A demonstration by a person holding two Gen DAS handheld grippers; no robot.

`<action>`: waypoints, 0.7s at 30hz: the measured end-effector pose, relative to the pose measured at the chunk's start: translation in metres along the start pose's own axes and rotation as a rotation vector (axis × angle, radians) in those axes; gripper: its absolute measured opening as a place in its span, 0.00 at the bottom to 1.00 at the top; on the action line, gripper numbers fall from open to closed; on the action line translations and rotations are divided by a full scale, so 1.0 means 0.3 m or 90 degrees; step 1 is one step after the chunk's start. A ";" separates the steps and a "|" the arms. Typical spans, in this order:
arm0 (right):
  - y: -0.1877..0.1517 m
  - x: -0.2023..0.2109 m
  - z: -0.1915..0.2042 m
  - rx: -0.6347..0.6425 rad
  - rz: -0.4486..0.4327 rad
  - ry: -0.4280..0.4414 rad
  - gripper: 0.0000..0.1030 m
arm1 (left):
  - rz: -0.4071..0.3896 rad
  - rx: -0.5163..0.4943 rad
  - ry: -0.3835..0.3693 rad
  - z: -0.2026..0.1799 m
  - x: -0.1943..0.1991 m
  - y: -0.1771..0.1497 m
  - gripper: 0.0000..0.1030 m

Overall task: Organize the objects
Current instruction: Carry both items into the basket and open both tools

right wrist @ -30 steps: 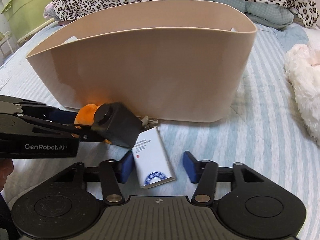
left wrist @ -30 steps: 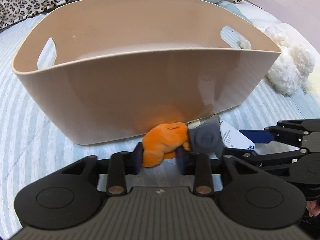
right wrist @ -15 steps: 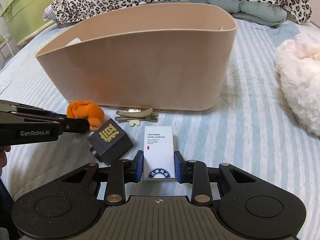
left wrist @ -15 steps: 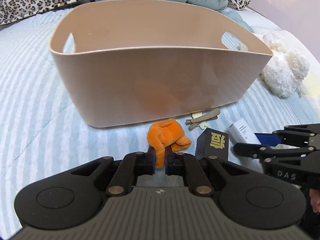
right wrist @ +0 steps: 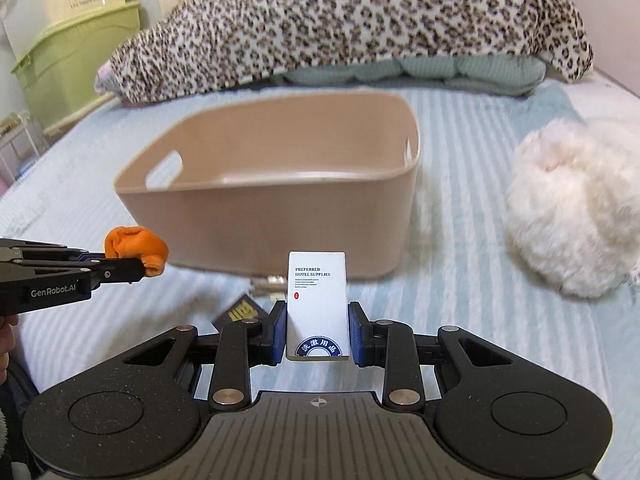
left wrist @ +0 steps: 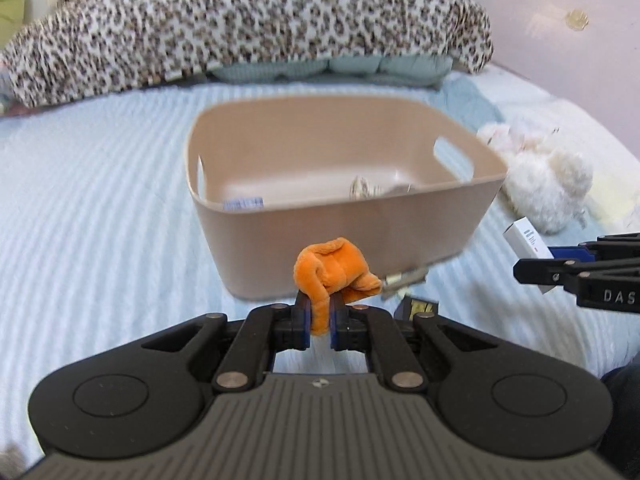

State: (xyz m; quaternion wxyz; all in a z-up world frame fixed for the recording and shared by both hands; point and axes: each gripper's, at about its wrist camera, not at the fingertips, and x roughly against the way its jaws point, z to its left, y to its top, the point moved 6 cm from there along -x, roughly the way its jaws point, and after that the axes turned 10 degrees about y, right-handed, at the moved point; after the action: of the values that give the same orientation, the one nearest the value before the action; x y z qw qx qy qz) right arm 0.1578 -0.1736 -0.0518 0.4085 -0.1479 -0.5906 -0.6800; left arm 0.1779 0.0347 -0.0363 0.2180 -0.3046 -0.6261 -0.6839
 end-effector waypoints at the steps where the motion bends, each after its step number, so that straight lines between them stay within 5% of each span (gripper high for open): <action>1: 0.010 0.027 0.002 0.003 -0.011 0.001 0.28 | -0.011 0.000 0.001 0.004 0.019 0.014 0.09; 11: 0.190 0.165 0.055 0.039 -0.103 0.002 0.28 | -0.109 -0.005 0.015 0.040 0.156 0.183 0.09; 21: 0.380 0.153 0.030 0.048 -0.157 -0.015 0.28 | -0.141 -0.014 0.055 0.017 0.081 0.329 0.10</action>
State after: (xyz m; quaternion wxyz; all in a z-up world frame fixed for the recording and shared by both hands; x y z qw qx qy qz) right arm 0.2099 -0.1793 0.0597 0.3201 -0.0662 -0.6343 -0.7006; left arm 0.2281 0.0297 0.0521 0.1645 -0.2062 -0.6386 -0.7229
